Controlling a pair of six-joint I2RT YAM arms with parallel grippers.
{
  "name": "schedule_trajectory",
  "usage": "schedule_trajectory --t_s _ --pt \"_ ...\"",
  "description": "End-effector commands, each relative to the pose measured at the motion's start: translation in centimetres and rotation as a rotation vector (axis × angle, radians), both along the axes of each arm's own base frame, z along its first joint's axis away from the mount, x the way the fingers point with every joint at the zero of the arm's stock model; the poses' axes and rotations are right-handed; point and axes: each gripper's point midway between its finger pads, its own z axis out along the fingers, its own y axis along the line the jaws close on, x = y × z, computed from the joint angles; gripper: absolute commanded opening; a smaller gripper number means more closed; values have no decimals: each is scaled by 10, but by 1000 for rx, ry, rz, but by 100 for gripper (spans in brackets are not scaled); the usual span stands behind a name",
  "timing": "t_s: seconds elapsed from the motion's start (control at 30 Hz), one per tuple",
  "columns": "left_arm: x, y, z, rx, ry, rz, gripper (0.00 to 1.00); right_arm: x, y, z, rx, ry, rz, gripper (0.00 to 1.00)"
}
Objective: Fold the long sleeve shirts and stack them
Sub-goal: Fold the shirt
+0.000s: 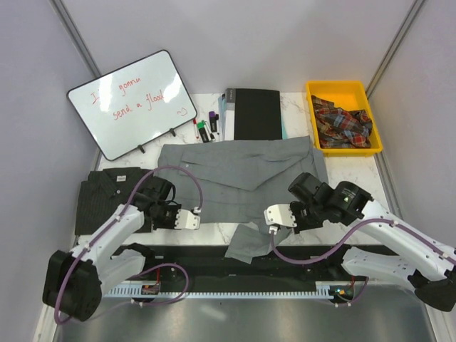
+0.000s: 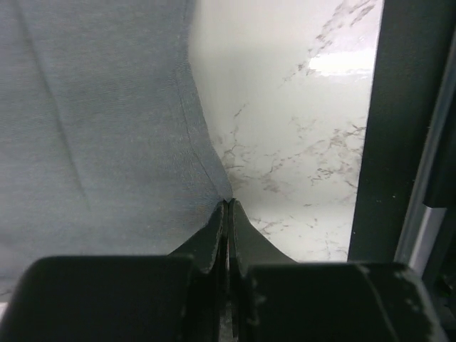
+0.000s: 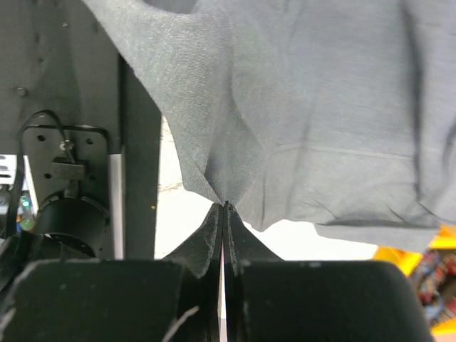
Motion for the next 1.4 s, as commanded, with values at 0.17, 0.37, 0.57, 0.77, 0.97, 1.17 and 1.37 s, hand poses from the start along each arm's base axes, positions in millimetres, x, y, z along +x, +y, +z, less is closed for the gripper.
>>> schedule_trajectory --t_s 0.17,0.37,0.57,0.77,0.97,1.17,1.37 --pt "13 -12 54 -135 -27 51 2 34 -11 33 25 -118 -65 0" --pt "66 -24 84 -213 -53 125 2 86 -17 45 37 -121 -131 0" --pt "113 -24 91 -232 -89 158 2 151 -26 48 35 -100 -184 0" --pt "151 -18 82 -239 -71 221 2 208 -16 37 31 -124 -197 0" --pt "168 -13 63 -206 -49 270 2 245 -8 12 -2 -93 -234 0" --pt "180 -2 66 -243 -58 424 56 242 -41 -6 -65 -45 -340 58" --pt "151 -27 82 -326 -49 386 72 200 -76 -11 -74 52 -441 67"
